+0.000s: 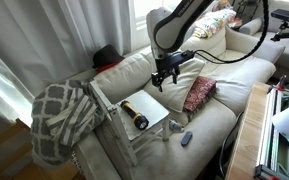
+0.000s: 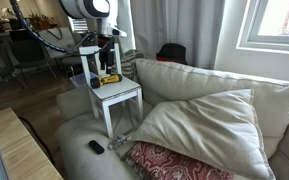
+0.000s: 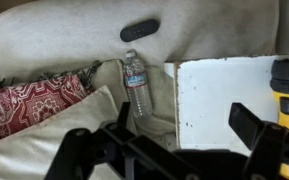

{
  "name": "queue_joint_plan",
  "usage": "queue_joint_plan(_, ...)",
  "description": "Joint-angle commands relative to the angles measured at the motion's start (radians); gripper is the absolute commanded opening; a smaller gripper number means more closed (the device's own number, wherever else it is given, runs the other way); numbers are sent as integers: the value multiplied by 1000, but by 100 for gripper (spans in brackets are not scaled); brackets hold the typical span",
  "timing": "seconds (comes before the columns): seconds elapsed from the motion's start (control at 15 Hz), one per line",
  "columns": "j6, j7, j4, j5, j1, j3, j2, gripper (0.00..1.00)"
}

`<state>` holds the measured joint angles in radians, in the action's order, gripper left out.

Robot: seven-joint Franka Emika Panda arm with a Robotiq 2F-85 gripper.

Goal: Put the flashlight on it's side then put the bottle onto the chair

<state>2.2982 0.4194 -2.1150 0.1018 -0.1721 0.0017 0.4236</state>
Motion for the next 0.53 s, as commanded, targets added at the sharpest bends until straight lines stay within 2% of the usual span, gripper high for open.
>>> queue_joint_plan(0.0,13,-261,11,102,124,48,137,100)
queue_joint_plan(0.07,19,-332,12,123,153,61,170,100)
queue_joint_plan(0.33,85,-433,7,123,186,80,281,100)
queue_joint_plan(0.4,48,-381,-3,88,164,51,229,100)
queue_joint_plan(0.47,56,-386,-1,88,166,53,249,100)
